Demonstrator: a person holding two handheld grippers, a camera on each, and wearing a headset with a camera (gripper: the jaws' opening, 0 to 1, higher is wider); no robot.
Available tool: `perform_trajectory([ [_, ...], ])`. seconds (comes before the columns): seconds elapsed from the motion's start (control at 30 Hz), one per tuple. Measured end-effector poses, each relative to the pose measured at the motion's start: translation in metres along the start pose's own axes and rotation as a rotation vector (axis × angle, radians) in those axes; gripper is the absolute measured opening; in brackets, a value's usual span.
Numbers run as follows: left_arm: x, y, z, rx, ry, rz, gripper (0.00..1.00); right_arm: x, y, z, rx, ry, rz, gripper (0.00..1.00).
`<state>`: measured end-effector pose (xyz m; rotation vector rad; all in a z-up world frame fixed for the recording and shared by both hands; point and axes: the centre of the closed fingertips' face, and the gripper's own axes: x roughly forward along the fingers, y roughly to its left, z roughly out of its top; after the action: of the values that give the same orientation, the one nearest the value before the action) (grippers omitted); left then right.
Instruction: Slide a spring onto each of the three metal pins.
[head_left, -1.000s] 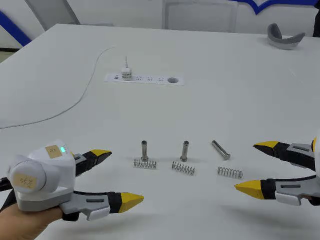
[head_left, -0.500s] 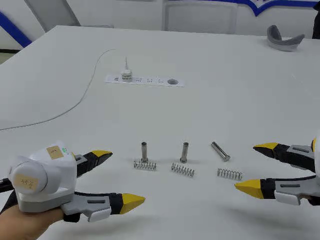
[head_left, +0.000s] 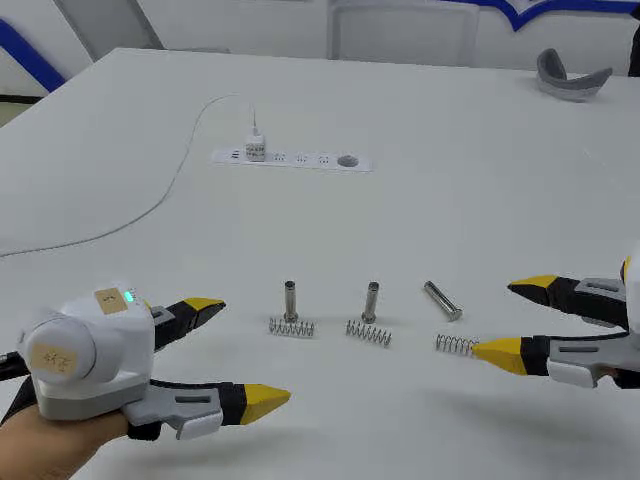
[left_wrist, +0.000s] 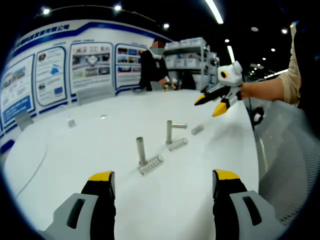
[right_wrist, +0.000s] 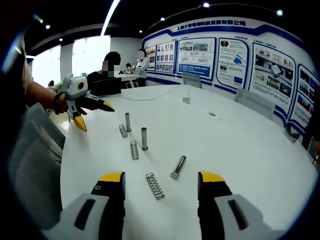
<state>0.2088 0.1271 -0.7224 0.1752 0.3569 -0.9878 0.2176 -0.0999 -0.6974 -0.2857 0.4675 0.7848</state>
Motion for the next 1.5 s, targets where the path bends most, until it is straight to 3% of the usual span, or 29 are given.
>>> perform_trajectory([
  [0.77,0.000,-0.004,0.001,-0.004,0.002,0.005,0.80,0.034,-0.034,0.012,0.013,0.111,-0.081,0.46],
  [1.5,-0.001,-0.006,-0.001,-0.002,0.010,0.002,0.79,0.066,-0.041,0.009,0.028,0.176,-0.095,0.36],
])
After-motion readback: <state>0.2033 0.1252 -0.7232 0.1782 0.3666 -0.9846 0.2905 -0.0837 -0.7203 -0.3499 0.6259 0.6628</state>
